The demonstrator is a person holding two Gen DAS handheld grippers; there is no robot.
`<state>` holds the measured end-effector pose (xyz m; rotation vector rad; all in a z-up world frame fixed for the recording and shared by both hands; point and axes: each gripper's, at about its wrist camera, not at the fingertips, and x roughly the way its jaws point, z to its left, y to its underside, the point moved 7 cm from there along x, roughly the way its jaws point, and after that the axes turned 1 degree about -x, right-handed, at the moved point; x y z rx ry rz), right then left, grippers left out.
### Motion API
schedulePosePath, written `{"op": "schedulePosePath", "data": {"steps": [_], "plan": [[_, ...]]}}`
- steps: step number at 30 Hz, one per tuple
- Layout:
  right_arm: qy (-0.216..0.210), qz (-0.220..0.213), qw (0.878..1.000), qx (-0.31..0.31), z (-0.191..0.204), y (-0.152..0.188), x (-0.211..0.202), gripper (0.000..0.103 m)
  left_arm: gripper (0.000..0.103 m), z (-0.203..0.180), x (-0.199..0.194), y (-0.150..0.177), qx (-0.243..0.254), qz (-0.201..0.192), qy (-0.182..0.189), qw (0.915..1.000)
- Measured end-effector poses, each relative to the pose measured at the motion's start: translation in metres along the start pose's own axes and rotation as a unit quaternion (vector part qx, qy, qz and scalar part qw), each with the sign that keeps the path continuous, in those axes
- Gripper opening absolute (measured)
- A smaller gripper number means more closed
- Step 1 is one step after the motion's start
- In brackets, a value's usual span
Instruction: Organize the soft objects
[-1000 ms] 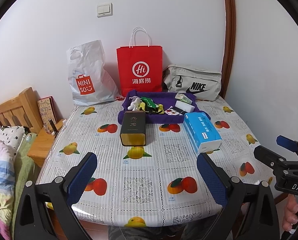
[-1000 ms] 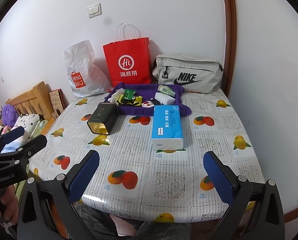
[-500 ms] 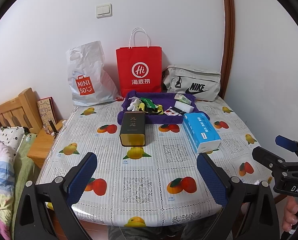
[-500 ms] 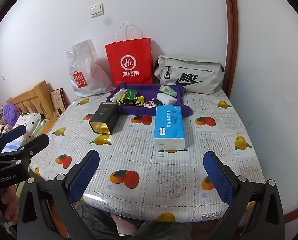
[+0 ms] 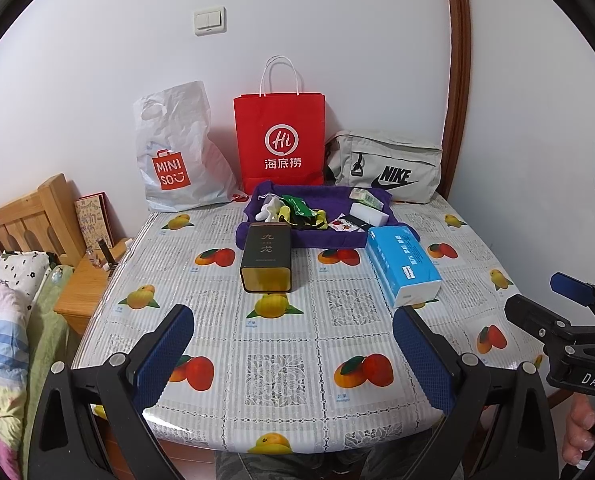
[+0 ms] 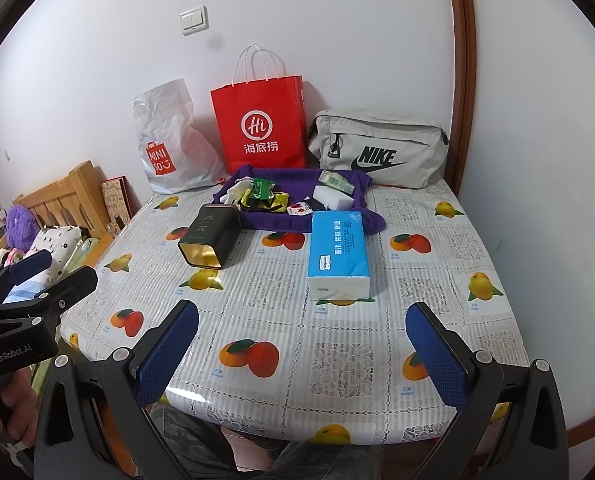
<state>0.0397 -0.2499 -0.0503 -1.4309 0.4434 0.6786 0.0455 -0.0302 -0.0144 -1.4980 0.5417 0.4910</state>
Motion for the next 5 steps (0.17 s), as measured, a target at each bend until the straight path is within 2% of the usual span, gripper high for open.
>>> {"op": "schedulePosePath", "data": {"steps": [5], "plan": [[0.000, 0.000, 1.000, 0.001, -0.0019, -0.0005, -0.0002, 0.102, 0.101, -0.0007, -0.0004, 0.0002, 0.000, -0.001, 0.001, 1.0000]]}}
